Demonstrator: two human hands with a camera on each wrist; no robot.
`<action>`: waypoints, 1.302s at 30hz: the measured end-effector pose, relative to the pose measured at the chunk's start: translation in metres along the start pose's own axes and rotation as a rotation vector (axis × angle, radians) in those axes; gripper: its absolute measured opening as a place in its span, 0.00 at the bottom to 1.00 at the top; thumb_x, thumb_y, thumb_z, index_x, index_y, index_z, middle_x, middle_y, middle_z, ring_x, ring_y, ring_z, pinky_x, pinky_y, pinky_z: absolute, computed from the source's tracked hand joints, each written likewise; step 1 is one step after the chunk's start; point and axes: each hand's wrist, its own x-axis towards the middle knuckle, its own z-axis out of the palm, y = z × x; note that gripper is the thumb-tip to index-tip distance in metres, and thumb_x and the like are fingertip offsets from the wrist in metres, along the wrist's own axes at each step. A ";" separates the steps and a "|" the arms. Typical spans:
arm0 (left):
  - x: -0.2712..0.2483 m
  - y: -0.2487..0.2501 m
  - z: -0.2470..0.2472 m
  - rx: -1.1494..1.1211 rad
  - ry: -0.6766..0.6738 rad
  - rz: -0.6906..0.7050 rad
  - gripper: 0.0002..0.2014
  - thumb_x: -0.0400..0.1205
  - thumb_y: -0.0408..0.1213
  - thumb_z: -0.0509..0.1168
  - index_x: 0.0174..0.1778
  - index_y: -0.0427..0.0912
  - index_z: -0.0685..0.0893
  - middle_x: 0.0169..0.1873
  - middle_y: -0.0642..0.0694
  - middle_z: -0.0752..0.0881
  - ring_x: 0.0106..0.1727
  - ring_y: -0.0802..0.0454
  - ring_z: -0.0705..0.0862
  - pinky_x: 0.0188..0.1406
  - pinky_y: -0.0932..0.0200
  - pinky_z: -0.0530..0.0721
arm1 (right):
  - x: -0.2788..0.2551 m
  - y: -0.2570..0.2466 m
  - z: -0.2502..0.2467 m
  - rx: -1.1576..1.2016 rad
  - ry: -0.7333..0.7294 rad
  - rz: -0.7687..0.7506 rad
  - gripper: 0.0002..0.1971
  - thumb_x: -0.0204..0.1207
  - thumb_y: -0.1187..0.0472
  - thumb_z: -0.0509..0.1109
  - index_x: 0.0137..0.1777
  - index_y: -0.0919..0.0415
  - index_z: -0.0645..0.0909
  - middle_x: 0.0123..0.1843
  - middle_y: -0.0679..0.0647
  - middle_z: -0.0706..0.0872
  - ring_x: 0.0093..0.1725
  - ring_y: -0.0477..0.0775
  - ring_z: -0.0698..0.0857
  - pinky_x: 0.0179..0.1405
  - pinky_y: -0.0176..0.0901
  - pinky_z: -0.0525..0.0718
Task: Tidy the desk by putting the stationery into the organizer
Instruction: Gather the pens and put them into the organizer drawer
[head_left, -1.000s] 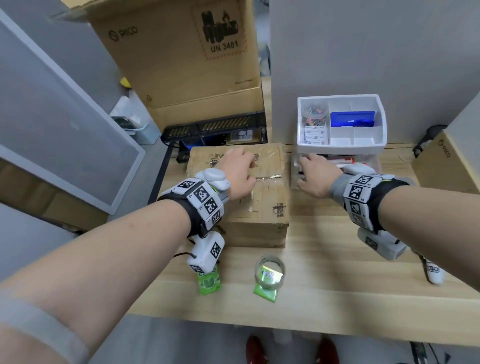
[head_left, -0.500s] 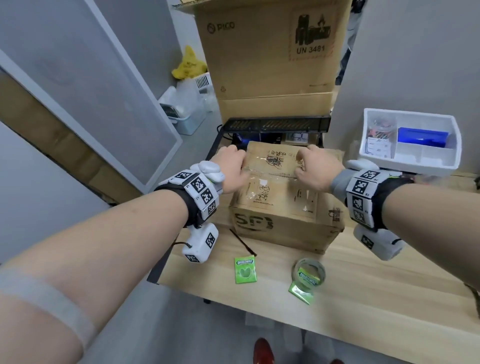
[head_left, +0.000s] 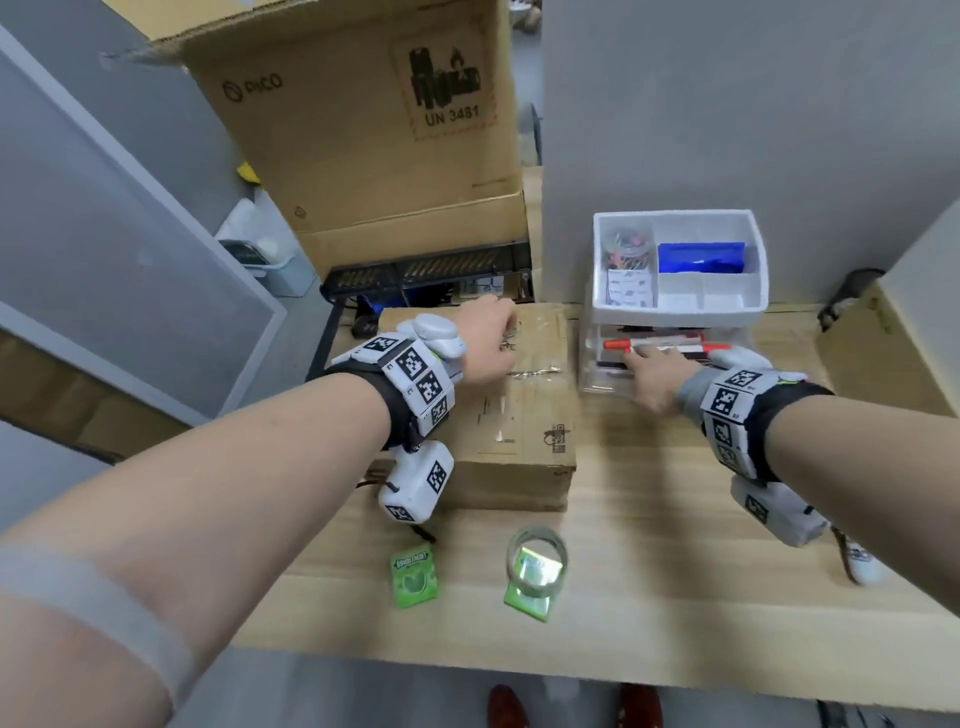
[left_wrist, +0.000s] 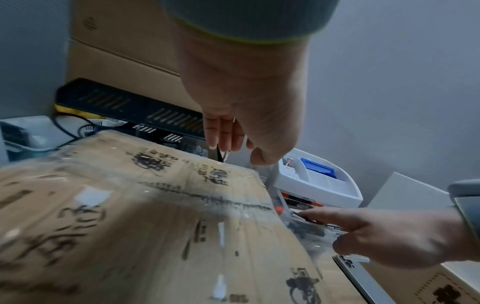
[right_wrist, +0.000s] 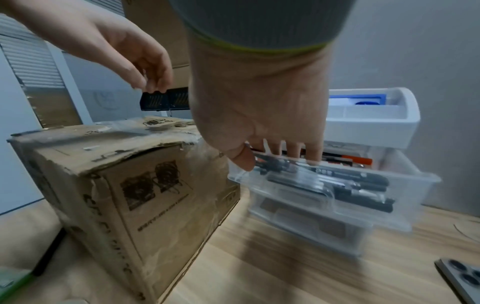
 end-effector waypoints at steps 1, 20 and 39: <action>0.008 0.007 0.001 0.004 -0.012 0.003 0.16 0.77 0.37 0.66 0.60 0.39 0.78 0.55 0.41 0.80 0.53 0.44 0.79 0.44 0.55 0.73 | 0.002 0.007 0.005 0.019 -0.011 -0.020 0.31 0.82 0.57 0.59 0.86 0.55 0.58 0.86 0.56 0.62 0.80 0.68 0.67 0.78 0.63 0.69; 0.117 0.091 0.039 0.061 0.043 -0.016 0.25 0.81 0.45 0.61 0.74 0.45 0.69 0.60 0.39 0.78 0.56 0.40 0.80 0.49 0.47 0.82 | -0.009 0.058 0.000 -0.010 0.261 -0.404 0.10 0.77 0.51 0.62 0.53 0.53 0.78 0.40 0.52 0.87 0.40 0.59 0.84 0.40 0.48 0.84; 0.131 0.093 0.041 0.342 -0.053 0.016 0.19 0.81 0.44 0.65 0.68 0.45 0.83 0.62 0.40 0.75 0.62 0.42 0.77 0.53 0.51 0.78 | 0.041 0.069 0.000 -0.019 0.180 -0.164 0.25 0.76 0.49 0.68 0.70 0.59 0.74 0.67 0.59 0.81 0.66 0.62 0.81 0.63 0.56 0.83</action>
